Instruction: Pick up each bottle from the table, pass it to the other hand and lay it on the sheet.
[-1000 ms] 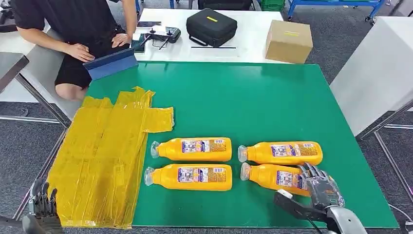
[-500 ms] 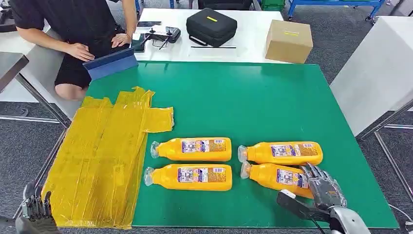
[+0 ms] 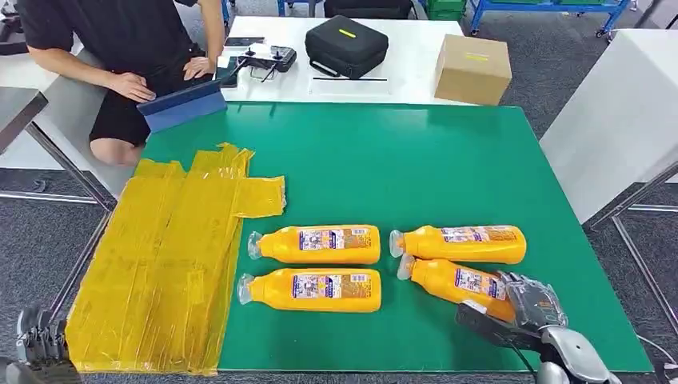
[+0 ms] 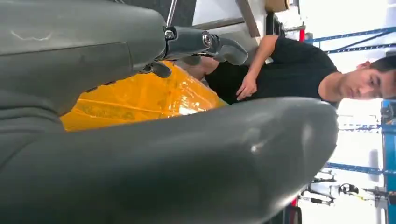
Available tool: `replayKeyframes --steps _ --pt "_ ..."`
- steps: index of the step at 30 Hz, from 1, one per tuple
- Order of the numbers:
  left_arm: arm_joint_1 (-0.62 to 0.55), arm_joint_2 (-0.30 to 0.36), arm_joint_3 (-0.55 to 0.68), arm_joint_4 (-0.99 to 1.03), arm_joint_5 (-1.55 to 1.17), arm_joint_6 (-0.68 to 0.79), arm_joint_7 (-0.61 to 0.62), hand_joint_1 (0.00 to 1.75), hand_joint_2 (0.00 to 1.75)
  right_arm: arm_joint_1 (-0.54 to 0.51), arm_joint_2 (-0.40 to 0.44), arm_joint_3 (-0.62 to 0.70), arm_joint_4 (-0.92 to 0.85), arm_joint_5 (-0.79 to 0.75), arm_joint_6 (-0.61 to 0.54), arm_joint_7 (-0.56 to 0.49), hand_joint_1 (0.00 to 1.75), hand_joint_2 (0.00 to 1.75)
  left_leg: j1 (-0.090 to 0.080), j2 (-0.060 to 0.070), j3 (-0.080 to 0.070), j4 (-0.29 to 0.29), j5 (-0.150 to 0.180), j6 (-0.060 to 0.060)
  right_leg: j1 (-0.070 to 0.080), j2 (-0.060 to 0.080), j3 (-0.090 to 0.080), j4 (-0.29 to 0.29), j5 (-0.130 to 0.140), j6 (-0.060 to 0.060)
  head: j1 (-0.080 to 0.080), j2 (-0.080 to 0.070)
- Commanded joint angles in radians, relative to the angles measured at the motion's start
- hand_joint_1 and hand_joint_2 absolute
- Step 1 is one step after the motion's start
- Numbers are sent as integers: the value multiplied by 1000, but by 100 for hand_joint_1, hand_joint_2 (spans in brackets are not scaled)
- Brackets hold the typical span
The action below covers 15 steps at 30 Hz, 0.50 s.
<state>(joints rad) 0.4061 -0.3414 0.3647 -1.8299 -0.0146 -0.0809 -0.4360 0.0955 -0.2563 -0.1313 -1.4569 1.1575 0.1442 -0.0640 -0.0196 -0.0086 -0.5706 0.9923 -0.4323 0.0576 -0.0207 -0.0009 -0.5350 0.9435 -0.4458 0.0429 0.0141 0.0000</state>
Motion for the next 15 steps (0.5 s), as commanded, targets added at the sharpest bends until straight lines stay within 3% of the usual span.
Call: replayKeyframes --steps 1,8,15 --pt "31 -8 24 -20 20 17 8 0 0 -32 -45 96 100 -138 16 -54 175 175 1 2 1 0 0 -3 1 2 1 -1 1 -2 0 0" --pt "32 -8 24 -20 20 17 8 0 0 -28 -47 97 90 -142 18 -55 175 175 1 2 2 -1 0 -3 1 2 1 -1 2 -2 0 0" --pt "50 -8 29 -13 33 26 -4 0 0 -13 -116 4 -138 -446 115 -212 175 175 0 2 1 1 0 -3 0 1 8 1 1 -1 0 0"
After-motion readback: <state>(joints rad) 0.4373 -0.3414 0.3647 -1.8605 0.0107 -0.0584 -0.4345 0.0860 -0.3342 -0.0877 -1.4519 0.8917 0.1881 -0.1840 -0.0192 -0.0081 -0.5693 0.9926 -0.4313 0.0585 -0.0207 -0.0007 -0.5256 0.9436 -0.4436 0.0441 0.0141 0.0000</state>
